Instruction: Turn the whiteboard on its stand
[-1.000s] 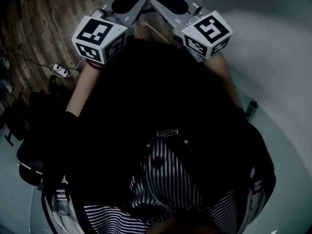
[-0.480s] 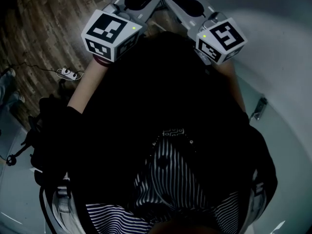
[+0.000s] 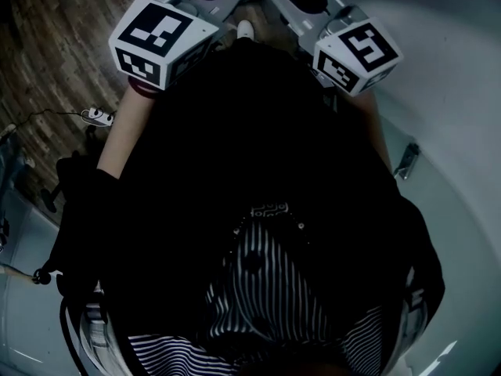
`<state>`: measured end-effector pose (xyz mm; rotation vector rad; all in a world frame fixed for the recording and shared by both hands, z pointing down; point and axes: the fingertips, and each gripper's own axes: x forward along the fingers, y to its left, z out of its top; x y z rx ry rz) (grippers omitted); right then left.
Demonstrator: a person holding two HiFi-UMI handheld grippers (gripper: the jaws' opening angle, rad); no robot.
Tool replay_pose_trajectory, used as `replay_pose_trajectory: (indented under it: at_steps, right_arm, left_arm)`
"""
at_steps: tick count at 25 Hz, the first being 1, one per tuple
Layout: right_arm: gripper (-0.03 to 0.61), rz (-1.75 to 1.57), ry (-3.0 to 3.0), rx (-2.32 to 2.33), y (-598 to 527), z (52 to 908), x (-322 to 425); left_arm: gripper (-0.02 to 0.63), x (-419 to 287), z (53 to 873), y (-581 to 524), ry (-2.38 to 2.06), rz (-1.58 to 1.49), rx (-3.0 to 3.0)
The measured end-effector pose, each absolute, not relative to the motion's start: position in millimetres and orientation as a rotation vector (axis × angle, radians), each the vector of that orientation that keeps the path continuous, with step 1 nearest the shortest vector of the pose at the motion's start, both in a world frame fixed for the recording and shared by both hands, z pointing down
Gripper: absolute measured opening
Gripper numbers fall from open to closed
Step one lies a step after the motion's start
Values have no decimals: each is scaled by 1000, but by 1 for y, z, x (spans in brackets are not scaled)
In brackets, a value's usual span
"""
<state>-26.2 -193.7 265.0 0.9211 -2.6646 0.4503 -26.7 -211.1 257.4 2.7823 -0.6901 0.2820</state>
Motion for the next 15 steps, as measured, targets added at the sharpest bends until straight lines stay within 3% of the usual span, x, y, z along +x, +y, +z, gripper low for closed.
replay_pose_trajectory:
  at_steps: [15]
  right_arm:
    - [2,448,-2677,833,-198,260,-30]
  left_arm:
    - [-2,-30,253,-216,-709,228,2735]
